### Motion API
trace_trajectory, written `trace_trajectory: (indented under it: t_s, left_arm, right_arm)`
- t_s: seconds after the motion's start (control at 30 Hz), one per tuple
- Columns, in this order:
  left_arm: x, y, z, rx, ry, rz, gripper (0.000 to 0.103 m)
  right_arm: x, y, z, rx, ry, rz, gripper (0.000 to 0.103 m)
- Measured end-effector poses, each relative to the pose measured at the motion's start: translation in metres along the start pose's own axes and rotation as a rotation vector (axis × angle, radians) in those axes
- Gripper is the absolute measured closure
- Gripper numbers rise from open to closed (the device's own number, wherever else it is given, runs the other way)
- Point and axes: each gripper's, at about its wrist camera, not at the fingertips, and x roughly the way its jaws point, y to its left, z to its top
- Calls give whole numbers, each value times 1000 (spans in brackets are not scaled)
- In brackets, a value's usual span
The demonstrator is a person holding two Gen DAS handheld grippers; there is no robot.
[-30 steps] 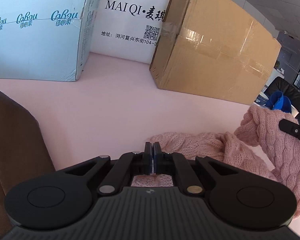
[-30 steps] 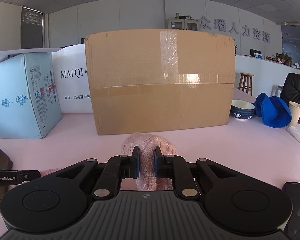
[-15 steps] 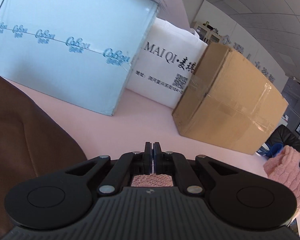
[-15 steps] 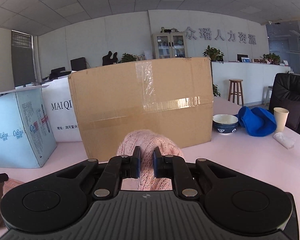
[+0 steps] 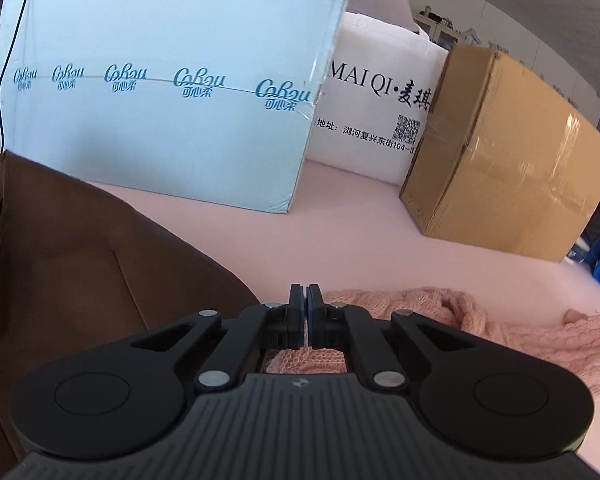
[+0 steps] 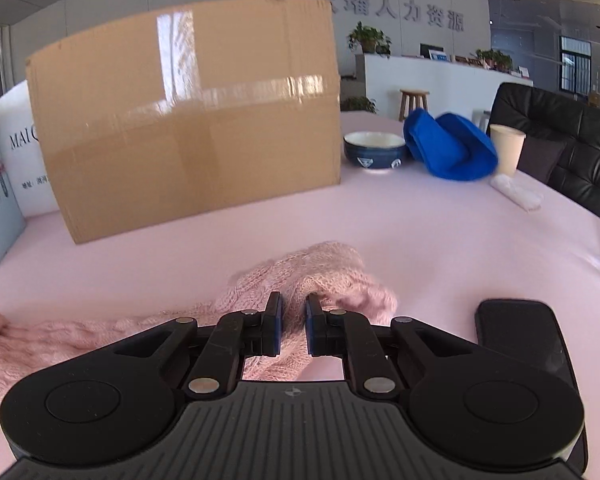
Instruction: Fold clothes
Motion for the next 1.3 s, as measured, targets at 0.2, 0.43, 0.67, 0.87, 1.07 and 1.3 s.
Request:
trace_trajectory:
  t_s: [0.2,0.43,0.67,0.87,1.07,1.3]
  left_arm:
    - [-5,-23,-14,157,-76,87,18]
    - [-23,-21,-12,91,-147,38,16]
    - [-24,-15,-9,9,-153,45,16]
    - [-27,-13,-7,-22,-170,70,15]
    - [-25,-11,-6,-42,-178,133,15]
    - [-23,-5,-6,-55,-177,179,15]
  right_arm:
    - [-27,20,9,-33,-84,140,33]
    - [-63,104,1,-208,-117,426,17]
    - [-47,195,-26,-252,50,629,17]
    - [-25,222,-23,-187,142,567,55]
    - [-36,223,-25,-232,85,555,91]
    - [-91,208,-23,-280,4,596,95]
